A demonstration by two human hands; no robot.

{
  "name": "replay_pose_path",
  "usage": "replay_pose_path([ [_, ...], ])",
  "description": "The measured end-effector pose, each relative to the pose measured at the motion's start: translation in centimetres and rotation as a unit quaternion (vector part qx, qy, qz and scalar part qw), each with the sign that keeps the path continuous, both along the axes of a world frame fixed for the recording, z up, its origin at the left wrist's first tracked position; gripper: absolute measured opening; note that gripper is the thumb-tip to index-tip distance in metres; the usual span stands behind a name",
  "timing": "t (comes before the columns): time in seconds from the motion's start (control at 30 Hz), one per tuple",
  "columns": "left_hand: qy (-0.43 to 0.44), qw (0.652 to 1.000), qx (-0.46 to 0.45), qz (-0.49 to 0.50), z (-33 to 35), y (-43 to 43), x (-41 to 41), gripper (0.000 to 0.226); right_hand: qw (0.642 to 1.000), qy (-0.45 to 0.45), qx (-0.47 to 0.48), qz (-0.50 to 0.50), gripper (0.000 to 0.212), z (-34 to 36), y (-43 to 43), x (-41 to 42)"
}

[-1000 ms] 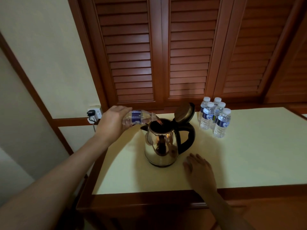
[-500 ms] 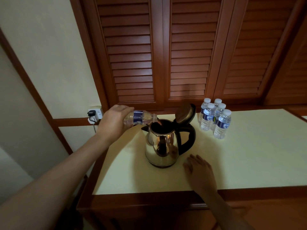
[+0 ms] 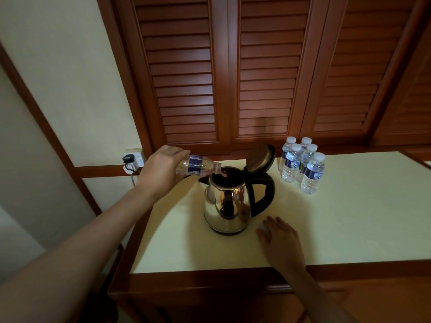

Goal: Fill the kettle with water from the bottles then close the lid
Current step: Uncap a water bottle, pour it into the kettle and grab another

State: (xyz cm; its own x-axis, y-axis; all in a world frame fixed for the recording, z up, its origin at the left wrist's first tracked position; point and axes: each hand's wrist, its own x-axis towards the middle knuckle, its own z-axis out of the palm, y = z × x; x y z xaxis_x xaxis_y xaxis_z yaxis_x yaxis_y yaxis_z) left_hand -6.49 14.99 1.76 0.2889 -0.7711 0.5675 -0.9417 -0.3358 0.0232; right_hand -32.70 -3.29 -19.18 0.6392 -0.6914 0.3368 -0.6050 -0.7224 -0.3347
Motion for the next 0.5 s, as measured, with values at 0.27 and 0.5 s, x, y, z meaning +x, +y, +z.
replay_pose_path([
  [0.27, -0.018, 1.000, 0.005, -0.006, 0.05, -0.25, -0.01, 0.063, 1.000, -0.003, -0.008, -0.007, 0.052, 0.10, 0.12, 0.13],
  [0.5, -0.030, 0.999, 0.011, -0.006, 0.31, -0.64, 0.10, 0.062, 1.000, -0.006, -0.004, -0.008, 0.058, 0.39, 0.27, 0.08],
])
